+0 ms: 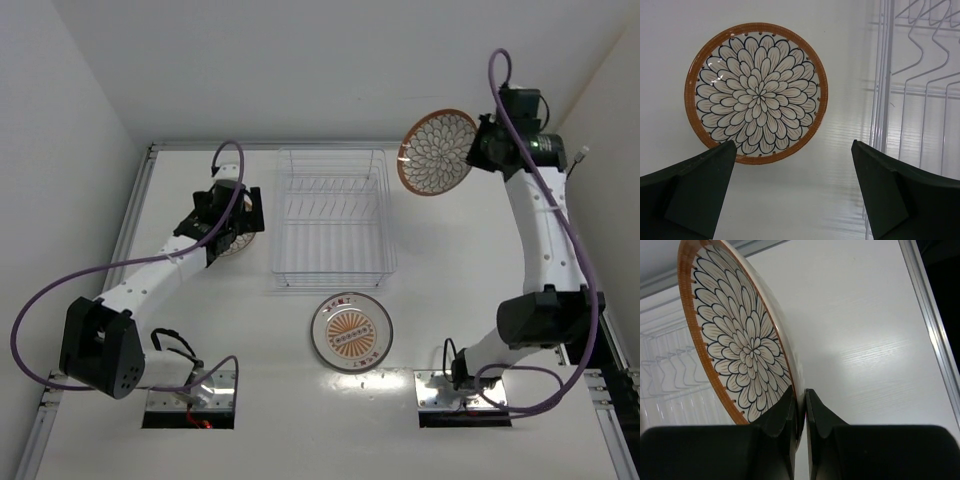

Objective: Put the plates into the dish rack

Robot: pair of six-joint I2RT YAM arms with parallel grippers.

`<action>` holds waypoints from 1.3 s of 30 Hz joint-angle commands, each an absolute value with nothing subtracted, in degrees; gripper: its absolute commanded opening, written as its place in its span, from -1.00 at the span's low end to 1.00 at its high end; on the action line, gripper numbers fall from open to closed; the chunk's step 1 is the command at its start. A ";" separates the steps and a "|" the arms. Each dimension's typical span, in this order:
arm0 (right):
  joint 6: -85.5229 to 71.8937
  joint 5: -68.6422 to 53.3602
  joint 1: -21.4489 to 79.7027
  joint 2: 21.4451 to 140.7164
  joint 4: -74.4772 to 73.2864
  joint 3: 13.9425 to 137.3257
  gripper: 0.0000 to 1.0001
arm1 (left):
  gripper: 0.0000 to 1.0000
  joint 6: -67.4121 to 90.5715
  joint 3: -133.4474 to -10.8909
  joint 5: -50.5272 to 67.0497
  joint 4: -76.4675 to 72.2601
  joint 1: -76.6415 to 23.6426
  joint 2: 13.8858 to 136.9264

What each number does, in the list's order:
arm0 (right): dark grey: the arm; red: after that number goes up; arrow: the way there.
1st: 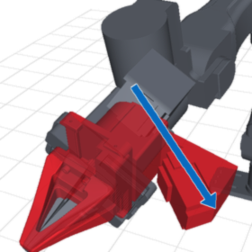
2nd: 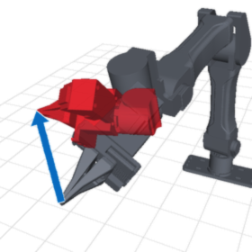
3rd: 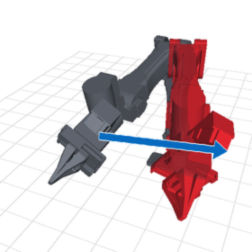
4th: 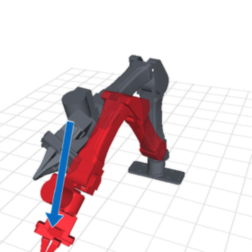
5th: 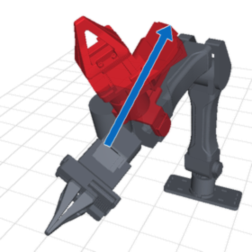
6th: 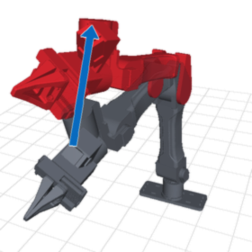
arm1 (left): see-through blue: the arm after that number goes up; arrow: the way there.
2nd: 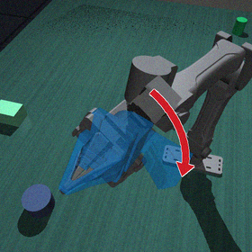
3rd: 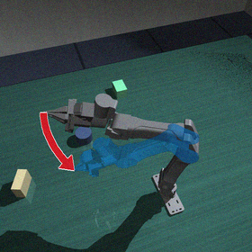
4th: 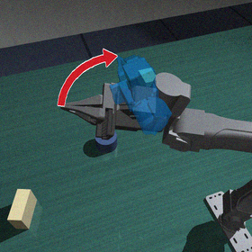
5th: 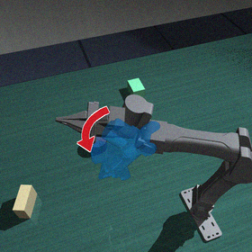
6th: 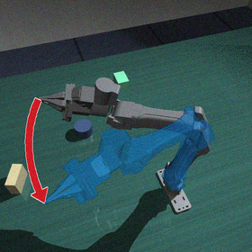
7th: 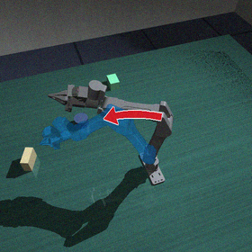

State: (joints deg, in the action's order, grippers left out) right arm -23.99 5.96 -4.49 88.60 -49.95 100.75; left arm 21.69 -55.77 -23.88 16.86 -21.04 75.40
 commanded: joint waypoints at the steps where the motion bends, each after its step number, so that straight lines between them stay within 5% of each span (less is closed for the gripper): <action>1: -25.40 17.82 2.53 92.54 -48.77 109.94 -1.00 | 1.00 21.88 -58.27 -24.70 16.70 -21.53 75.67; 18: -23.03 48.33 21.70 111.70 -55.99 127.35 -1.00 | 1.00 21.88 -58.80 -23.64 17.23 -21.53 75.67; 39: -22.32 59.50 29.17 121.64 -58.36 131.75 -1.00 | 1.00 21.88 -58.80 -23.64 17.23 -21.53 75.15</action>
